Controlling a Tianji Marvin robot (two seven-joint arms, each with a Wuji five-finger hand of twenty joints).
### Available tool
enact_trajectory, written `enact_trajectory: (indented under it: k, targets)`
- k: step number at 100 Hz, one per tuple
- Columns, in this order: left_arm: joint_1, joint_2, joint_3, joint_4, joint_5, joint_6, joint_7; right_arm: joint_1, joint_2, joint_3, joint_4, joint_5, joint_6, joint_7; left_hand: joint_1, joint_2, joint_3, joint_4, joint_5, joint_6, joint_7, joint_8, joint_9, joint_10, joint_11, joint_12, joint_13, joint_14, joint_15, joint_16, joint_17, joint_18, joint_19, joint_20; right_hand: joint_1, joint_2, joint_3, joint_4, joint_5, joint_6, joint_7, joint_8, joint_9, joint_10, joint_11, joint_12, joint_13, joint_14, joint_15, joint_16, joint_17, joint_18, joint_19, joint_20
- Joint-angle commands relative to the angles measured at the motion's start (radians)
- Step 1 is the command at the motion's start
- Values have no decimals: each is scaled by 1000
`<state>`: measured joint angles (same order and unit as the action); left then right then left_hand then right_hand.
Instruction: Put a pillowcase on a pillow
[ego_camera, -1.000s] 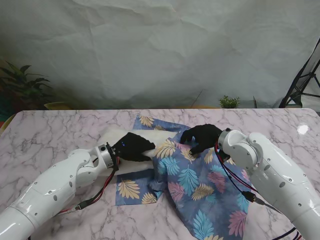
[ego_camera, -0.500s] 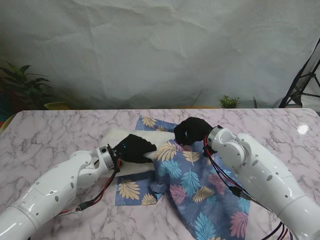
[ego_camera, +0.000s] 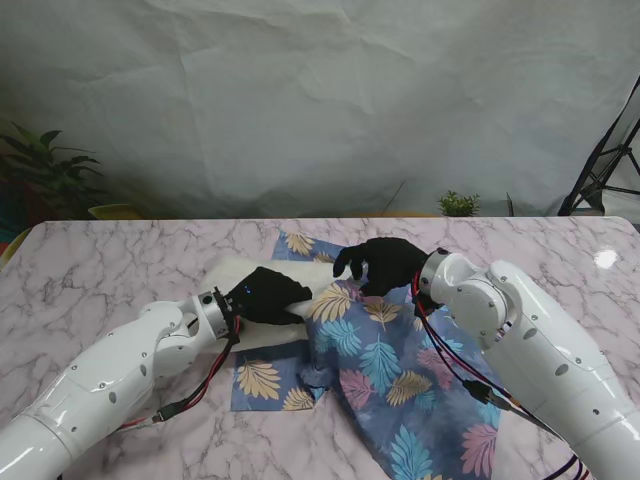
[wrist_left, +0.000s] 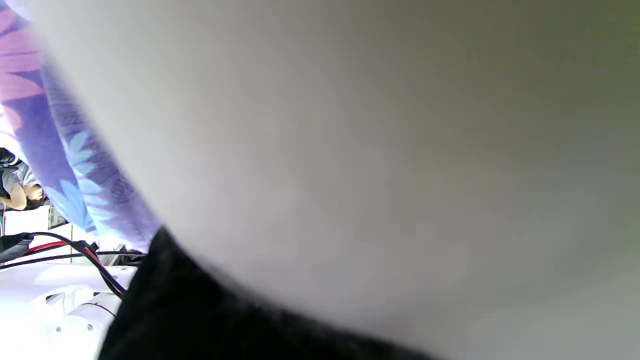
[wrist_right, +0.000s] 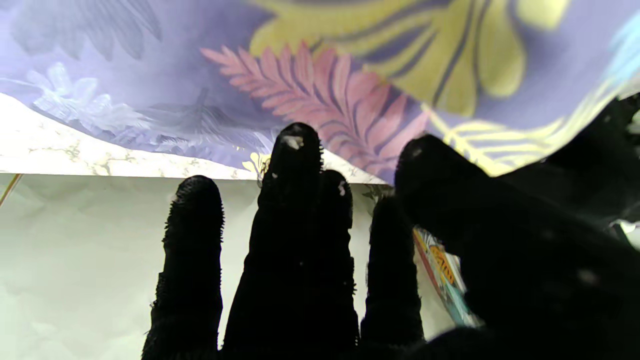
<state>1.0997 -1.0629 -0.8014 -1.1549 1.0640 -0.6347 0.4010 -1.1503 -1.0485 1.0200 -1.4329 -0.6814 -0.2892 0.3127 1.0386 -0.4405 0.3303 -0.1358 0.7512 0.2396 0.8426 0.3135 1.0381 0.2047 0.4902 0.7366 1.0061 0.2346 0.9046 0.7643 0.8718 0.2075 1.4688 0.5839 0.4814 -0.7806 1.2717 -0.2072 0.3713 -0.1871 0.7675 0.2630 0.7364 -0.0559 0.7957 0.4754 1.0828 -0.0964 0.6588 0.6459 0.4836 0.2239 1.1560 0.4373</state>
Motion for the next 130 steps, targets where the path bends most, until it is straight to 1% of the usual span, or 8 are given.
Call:
enact_trajectory:
  k: [1, 22, 32, 41, 49, 56, 83, 130]
  targets:
    - [-7, -3, 6, -3, 0, 3, -8, -7, 17, 2, -5, -2, -12, 29, 123, 71, 59, 60, 8, -116, 68, 16, -15, -39, 37, -3, -7, 6, 18, -3, -6, -84, 17, 16, -35, -7, 22, 27, -152, 34, -38, 0, -94, 8, 69, 23, -29, -35, 9, -6, -22, 2, -11, 18]
    - [-8, -4, 14, -13, 4, -3, -1, 42, 20, -51, 22, -7, 3, 58, 124, 72, 55, 60, 7, -117, 69, 17, -16, -40, 40, -4, -6, 7, 19, -3, -4, -85, 19, 16, 10, -27, -2, -52, -261, 59, -457, -240, -233, -34, 351, 215, -7, -183, 380, 109, -7, -32, 9, 51]
    - [-3, -4, 10, -19, 9, -2, 3, 74, 22, -85, 42, -6, 5, 76, 124, 73, 55, 61, 7, -116, 69, 17, -16, -39, 41, -5, -6, 7, 19, -3, -4, -87, 19, 15, 0, -23, 21, 15, -226, -111, -50, -19, -182, -53, 427, 317, 9, -216, 507, 159, 24, -59, 50, 75]
    - [-1, -3, 7, -22, 13, -2, 5, 86, 21, -101, 55, -14, 9, 69, 125, 74, 53, 61, 6, -117, 69, 17, -16, -40, 43, -5, -7, 5, 19, -4, -4, -87, 19, 15, 14, -43, 12, -49, 135, -202, 114, 53, -109, -64, 462, 347, 26, -212, 587, 204, 45, -66, 78, 86]
    - [-4, -2, 10, -17, 16, -2, 11, 85, 16, -105, 60, -33, 25, 46, 126, 75, 51, 61, 6, -117, 69, 17, -17, -40, 44, -6, -6, 5, 19, -4, -4, -87, 19, 15, 54, -80, -24, -121, 393, -286, 333, -151, -57, -62, 460, 352, 43, -189, 595, 198, 63, -59, 85, 77]
    - [-5, -2, 11, -16, 17, -3, 13, 85, 11, -105, 66, -41, 38, 18, 126, 76, 50, 61, 6, -116, 69, 17, -18, -39, 45, -7, -6, 5, 19, -4, -4, -87, 19, 14, 67, -87, -28, -123, 485, -344, 444, -124, -11, -73, 452, 341, 71, -167, 569, 182, 84, -57, 87, 69]
    - [-14, -4, 26, -7, 18, -17, 27, 109, -25, -133, 110, -63, 50, -156, 128, 73, 48, 62, 7, -122, 72, 19, -17, -43, 46, -9, -7, 4, 18, -5, -4, -88, 17, 13, 72, -229, 125, -167, 569, -227, 522, -174, 406, -43, 123, 166, 242, -89, 341, 39, 365, -135, 113, -37]
    - [-35, -17, 67, -4, 23, -20, 94, 159, -104, -234, 145, 50, 53, -361, 96, 40, 128, 44, 17, -139, 89, 17, 9, -54, 17, 5, 8, -9, -6, -23, 6, -91, -24, 1, 80, -218, 152, -165, 551, -231, 546, -156, 399, -49, 110, 186, 238, -101, 332, 14, 403, -139, 78, -63]
